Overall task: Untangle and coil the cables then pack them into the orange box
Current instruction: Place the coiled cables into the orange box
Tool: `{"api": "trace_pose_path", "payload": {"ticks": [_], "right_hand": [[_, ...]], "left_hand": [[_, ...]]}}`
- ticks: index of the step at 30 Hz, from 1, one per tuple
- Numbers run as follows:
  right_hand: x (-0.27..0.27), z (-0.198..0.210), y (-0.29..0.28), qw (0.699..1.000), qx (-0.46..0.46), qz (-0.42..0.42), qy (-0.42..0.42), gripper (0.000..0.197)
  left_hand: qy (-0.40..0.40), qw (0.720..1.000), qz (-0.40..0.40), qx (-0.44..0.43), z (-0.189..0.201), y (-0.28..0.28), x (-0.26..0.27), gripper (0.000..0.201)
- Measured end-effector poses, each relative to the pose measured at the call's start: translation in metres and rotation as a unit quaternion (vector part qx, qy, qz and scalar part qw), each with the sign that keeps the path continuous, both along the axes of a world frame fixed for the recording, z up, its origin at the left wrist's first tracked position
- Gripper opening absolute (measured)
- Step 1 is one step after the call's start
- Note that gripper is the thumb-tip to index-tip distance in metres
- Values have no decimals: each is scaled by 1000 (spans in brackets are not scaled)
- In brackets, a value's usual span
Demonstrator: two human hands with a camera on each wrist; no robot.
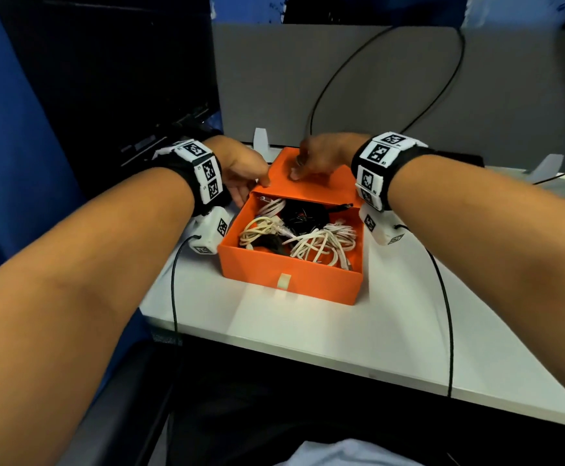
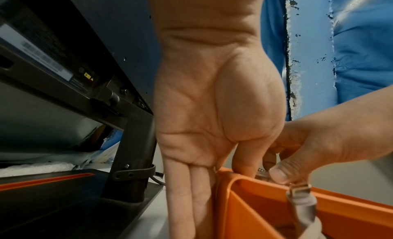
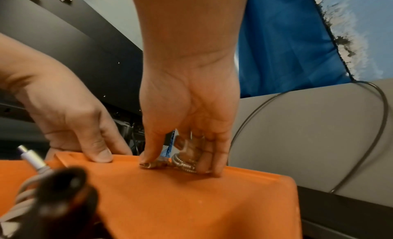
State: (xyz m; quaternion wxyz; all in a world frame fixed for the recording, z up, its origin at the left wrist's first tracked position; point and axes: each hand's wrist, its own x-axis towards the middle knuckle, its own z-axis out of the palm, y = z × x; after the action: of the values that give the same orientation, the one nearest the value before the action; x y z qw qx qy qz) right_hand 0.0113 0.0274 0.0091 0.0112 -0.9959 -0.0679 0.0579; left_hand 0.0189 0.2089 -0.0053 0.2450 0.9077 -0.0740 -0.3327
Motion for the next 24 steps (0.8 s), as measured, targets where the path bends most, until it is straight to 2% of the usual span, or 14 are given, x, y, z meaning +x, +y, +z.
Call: {"api": "trace_pose_path", "payload": {"ticks": [11,14,17,20,22,24], "right_hand": [[-42,-6,-33,1000,-6,-5,18,34],[-58,-4,-38,998,-4,39,-46,26],[-79,12,-45,987,70,70,-128,24],[-104,28,-41,964,137,137,-183,19],[-124,31,-24,944,128,222,-206,20],[-140,25,-5,925,80,307,-207,25]], "left_hand": [[-1,1000,6,6,-1,8,1,34],[-3,1000,8,3,-2,8,2,34],[-9,1000,3,5,-1,5,0,34],[-7,1000,-4,1,0,5,1,32],[-7,1000,-7,-4,2,7,-2,28],[-11,1000,-18,-6,3,7,-4,26]]}}
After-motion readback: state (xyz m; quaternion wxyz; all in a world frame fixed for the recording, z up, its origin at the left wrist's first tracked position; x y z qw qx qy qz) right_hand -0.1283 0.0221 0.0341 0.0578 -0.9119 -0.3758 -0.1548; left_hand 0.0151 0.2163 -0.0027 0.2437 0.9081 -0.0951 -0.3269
